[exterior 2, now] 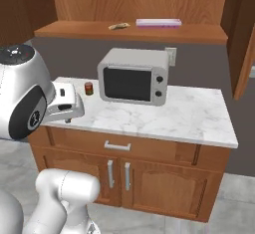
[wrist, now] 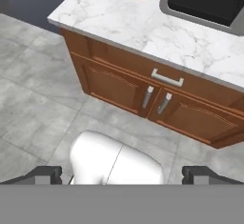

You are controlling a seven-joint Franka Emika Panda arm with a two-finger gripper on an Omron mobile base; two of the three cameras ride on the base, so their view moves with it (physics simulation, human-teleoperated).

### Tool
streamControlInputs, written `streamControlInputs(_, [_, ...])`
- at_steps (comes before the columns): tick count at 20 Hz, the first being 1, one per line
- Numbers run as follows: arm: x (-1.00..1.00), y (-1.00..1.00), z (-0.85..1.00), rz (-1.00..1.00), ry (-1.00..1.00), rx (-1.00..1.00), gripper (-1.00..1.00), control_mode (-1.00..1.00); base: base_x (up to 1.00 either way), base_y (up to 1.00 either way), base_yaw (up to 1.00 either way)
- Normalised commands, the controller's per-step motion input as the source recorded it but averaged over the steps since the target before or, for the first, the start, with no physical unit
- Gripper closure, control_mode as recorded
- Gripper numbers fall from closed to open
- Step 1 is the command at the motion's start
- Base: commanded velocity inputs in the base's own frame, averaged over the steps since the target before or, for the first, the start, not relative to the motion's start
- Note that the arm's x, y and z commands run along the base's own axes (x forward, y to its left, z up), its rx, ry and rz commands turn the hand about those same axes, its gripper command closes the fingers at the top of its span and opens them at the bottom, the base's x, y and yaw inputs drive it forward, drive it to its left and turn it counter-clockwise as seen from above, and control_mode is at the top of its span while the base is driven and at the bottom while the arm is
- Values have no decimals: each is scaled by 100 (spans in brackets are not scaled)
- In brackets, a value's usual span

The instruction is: Pick the bar and bar from the counter and place them in the cabinets closest to them.

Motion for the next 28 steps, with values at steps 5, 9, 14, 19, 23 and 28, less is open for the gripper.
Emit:
streamControlInputs(5, [0, 0, 0, 0, 0, 0, -100, 100, -47, -13, 0])
streamControlInputs(9, [0, 0, 0, 0, 0, 0, -100, 100, -45, -14, 0])
streamControlInputs(14, [0, 0, 0, 0, 0, 0, -100, 100, -41, -11, 0])
streamControlInputs(19, [0, 0, 0, 0, 0, 0, -100, 100, -41, -12, 0])
streamControlInputs(23, [0, 0, 0, 0, 0, 0, -100, 100, -39, -12, 0])
streamControlInputs(28, [0, 0, 0, 0, 0, 0, -100, 100, -41, -12, 0])
